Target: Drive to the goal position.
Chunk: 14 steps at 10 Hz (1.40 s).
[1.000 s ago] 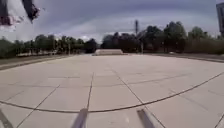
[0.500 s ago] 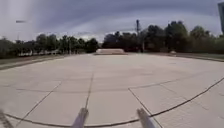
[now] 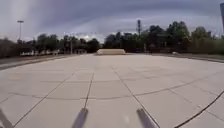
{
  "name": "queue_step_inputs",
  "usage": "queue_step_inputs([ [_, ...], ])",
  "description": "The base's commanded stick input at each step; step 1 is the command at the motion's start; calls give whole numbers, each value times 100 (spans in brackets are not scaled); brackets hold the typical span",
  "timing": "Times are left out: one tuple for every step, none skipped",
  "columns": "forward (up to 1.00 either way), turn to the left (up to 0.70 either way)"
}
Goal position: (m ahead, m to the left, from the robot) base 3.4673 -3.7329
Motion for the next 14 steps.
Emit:
queue_step_inputs([
  [50, 0],
  [50, 0],
  [50, 0],
  [50, 0],
  [50, 0],
  [50, 0],
  [50, 0],
  [50, 0],
  [50, 0],
  [50, 0],
  [50, 0],
  [50, 0],
  [50, 0],
  [50, 0],
])
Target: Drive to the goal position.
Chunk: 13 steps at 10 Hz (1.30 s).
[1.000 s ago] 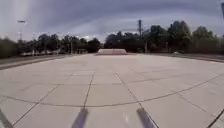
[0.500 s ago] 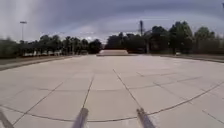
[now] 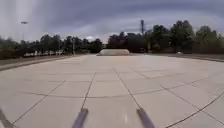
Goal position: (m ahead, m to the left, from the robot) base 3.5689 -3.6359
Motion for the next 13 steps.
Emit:
queue_step_inputs([
  [50, 0],
  [50, 0],
  [50, 0],
  [50, 0],
  [50, 0],
  [50, 0],
  [50, 0],
  [50, 0],
  [50, 0],
  [50, 0],
  [50, 0],
  [50, 0],
  [50, 0],
])
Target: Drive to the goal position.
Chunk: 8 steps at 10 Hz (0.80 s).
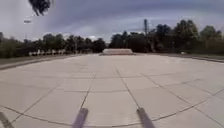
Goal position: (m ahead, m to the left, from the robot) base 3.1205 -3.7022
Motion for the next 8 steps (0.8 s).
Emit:
queue_step_inputs([
  [50, 0],
  [50, 0],
  [50, 0],
  [50, 0],
  [50, 0],
  [50, 0],
  [50, 0],
  [50, 0],
])
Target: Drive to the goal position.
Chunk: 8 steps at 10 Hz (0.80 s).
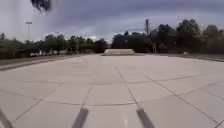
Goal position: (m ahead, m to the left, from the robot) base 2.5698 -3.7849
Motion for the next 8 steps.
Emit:
queue_step_inputs([
  [50, 0],
  [50, 0],
  [50, 0],
  [50, 0],
  [50, 0],
  [50, 0],
  [50, 0],
  [50, 0],
])
